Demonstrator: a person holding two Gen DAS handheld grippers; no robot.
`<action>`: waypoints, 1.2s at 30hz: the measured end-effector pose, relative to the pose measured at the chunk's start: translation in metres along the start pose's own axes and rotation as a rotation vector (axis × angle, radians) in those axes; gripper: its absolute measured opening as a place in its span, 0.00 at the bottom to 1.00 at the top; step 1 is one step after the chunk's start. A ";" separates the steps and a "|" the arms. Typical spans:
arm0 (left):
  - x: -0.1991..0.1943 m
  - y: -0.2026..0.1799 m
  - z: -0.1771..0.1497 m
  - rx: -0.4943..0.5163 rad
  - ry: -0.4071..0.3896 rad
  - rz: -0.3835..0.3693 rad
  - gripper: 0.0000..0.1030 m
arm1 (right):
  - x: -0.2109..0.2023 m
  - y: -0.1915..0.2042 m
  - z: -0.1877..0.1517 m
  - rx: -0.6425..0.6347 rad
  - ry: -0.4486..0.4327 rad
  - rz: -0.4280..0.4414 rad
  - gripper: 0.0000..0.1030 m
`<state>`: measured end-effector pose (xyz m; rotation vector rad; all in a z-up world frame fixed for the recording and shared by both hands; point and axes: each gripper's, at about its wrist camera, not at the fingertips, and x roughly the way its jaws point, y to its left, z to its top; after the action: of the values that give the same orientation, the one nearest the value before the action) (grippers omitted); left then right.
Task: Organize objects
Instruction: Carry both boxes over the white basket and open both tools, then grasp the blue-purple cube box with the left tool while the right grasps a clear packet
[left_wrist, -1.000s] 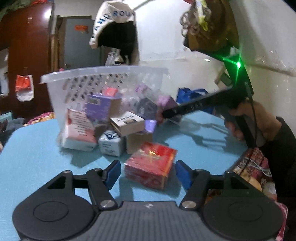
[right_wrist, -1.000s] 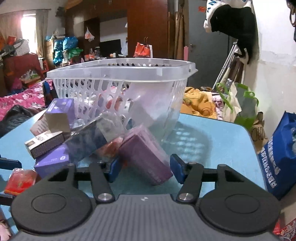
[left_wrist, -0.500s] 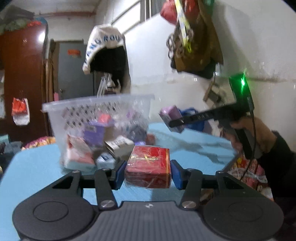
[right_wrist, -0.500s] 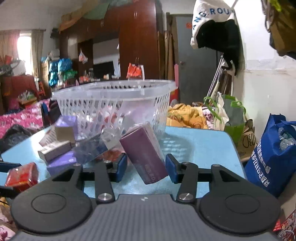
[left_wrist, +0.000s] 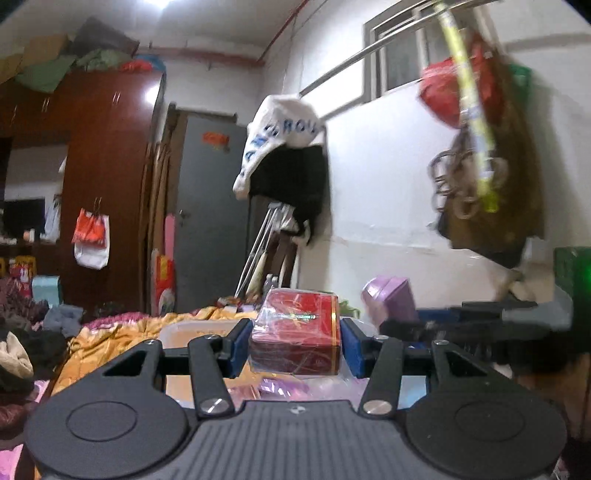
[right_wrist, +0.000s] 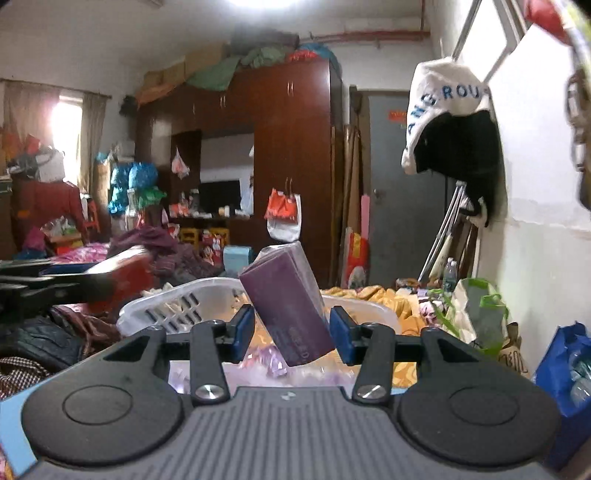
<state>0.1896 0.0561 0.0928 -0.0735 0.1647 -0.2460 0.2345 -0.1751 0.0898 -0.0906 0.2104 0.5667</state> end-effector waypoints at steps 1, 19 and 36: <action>0.014 0.002 0.003 -0.008 0.016 0.018 0.53 | 0.016 0.004 0.004 -0.032 0.023 -0.009 0.47; -0.021 0.019 -0.002 -0.073 -0.034 0.052 1.00 | -0.027 -0.008 -0.028 -0.007 -0.019 -0.026 1.00; -0.011 -0.002 -0.074 0.051 0.213 0.044 0.77 | -0.013 0.004 -0.093 0.013 0.190 -0.011 0.89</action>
<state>0.1659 0.0535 0.0219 0.0074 0.3718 -0.2139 0.2051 -0.1919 0.0021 -0.1335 0.3981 0.5460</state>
